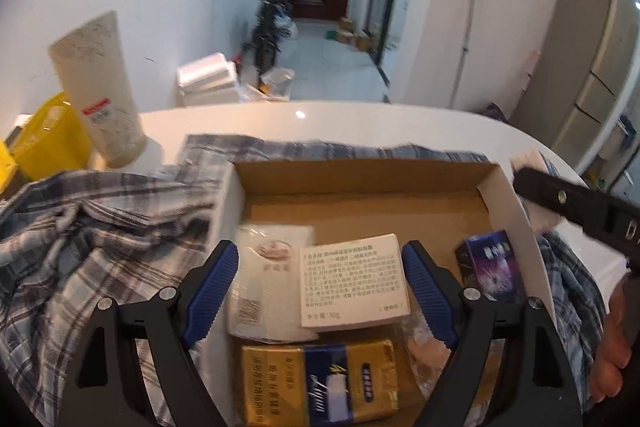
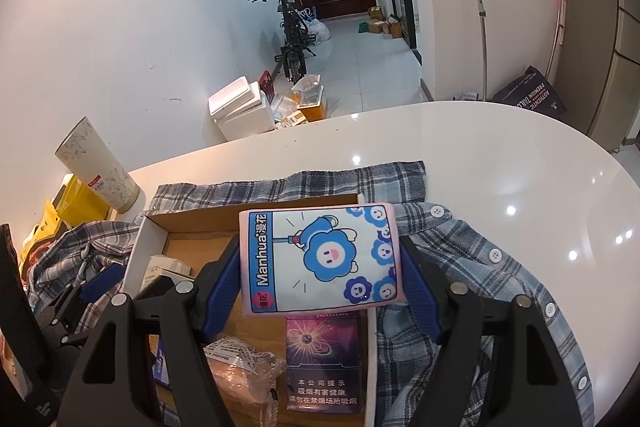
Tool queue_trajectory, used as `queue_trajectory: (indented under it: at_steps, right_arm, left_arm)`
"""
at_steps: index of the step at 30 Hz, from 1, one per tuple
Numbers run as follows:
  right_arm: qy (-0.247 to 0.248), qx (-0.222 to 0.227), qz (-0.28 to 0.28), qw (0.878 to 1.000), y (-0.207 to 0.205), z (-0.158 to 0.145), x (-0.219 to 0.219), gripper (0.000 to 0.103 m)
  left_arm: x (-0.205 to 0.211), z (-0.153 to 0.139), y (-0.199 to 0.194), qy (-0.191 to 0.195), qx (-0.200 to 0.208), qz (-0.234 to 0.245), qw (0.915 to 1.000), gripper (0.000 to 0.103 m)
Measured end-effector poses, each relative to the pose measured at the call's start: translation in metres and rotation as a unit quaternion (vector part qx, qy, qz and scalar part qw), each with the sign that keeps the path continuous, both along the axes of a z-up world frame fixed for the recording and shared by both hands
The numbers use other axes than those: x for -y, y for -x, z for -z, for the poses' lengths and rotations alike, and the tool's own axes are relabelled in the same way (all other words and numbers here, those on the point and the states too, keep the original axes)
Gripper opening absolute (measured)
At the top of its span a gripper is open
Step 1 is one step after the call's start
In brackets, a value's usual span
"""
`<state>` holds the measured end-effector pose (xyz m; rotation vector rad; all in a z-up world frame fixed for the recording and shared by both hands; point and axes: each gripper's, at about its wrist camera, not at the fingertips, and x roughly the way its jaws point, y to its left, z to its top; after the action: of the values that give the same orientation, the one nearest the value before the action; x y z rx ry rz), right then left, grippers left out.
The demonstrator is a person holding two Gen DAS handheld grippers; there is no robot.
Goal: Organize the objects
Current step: 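Lower the Manhua pack into the cardboard box and open the right gripper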
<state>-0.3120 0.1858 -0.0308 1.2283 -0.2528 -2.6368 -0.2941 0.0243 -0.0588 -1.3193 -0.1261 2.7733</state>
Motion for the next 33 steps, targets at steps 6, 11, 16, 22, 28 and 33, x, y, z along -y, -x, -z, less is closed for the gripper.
queue_trajectory:
  at_steps: [6, 11, 16, 22, 28, 33]
  right_arm:
    - [0.030, -0.007, 0.000, 1.000, -0.003, -0.004, -0.002, 0.072]
    - [0.033, -0.009, -0.009, 0.999, -0.005, -0.003, 0.005, 0.072]
    - [0.016, -0.004, -0.027, 0.999, -0.009, 0.004, 0.025, 0.072]
    - [0.022, 0.026, -0.051, 0.998, -0.010, 0.020, 0.040, 0.072]
    - [0.065, 0.066, -0.069, 0.993, -0.008, 0.035, 0.046, 0.072]
    - [0.046, 0.066, -0.061, 0.995, -0.007, 0.041, 0.047, 0.072]
  left_arm:
    - [0.004, -0.014, -0.006, -0.038, -0.020, 0.013, 0.9990, 0.086]
    - [0.014, -0.042, -0.015, 0.018, -0.068, -0.026, 0.9972, 0.086]
    - [0.040, -0.050, -0.022, -0.037, -0.108, -0.076, 0.9905, 0.086]
    - [0.045, -0.045, -0.013, -0.006, -0.084, -0.087, 0.9927, 0.086]
    - [0.051, -0.055, -0.021, -0.041, -0.096, -0.087, 0.9907, 0.086]
    - [0.047, -0.051, -0.018, -0.031, -0.085, -0.080, 0.9927, 0.086]
